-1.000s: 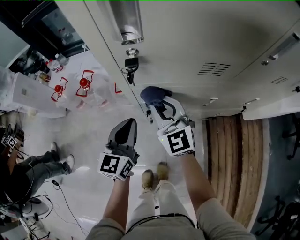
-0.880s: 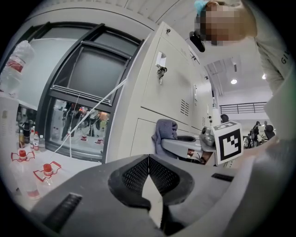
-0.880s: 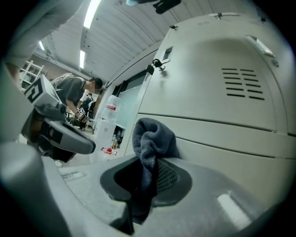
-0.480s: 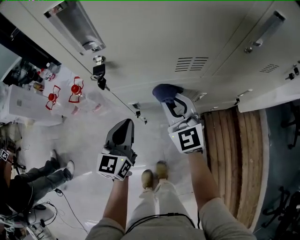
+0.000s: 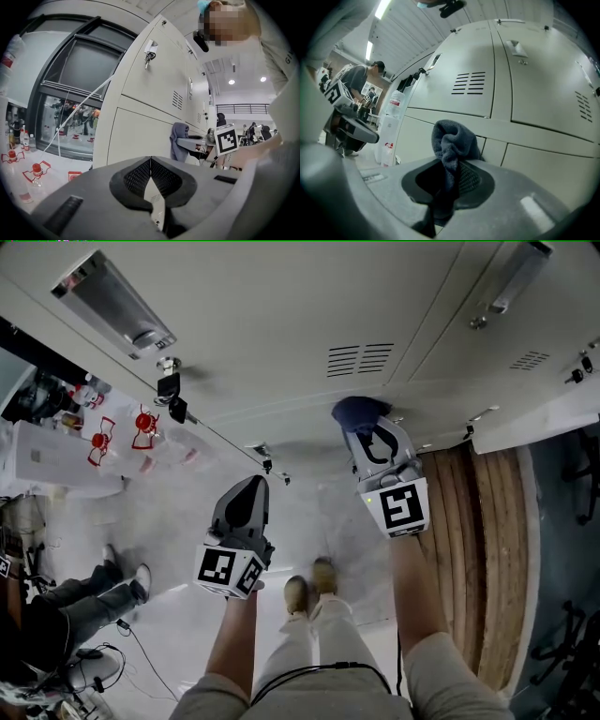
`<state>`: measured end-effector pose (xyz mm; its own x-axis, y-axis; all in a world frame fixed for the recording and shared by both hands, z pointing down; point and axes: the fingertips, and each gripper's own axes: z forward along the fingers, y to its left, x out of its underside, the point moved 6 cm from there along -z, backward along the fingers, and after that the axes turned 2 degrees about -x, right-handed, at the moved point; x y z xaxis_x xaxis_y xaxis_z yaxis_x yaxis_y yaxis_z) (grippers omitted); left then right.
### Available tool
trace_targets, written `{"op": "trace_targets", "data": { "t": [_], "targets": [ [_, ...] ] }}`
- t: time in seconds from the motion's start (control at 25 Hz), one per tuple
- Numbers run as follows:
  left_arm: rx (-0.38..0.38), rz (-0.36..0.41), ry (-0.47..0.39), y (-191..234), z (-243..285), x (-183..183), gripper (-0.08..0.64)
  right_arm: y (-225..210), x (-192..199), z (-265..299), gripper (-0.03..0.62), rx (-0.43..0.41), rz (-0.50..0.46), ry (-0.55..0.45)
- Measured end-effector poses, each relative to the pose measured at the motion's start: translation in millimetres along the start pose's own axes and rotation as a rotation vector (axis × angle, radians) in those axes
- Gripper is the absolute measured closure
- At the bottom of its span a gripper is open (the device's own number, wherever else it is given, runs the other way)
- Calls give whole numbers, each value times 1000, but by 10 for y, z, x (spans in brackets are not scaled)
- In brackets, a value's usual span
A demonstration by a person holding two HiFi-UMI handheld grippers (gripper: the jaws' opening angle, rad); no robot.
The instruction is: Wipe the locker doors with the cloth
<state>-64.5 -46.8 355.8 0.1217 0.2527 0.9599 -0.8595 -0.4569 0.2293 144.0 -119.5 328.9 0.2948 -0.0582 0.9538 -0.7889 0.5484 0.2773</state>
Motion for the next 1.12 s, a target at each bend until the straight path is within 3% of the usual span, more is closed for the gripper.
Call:
{"op": "trace_targets", "data": {
  "t": [0.28, 0.6, 0.72, 0.96, 1.12],
  "targets": [
    [13, 7, 1, -2, 20, 79, 561, -172, 73, -103, 540, 8, 13, 11],
    [-27, 16, 11, 89, -45, 143, 561, -165, 114, -141, 538, 48, 30, -35],
    [-55, 10, 3, 132, -112, 150, 561, 72, 117, -88, 537, -12, 43, -65],
    [-82, 21, -11, 245, -217, 207, 561, 823, 227, 244, 535, -215, 16, -29],
    [-85, 17, -10, 340, -287, 290, 561, 1318, 302, 512, 535, -304, 49, -24]
  ]
}}
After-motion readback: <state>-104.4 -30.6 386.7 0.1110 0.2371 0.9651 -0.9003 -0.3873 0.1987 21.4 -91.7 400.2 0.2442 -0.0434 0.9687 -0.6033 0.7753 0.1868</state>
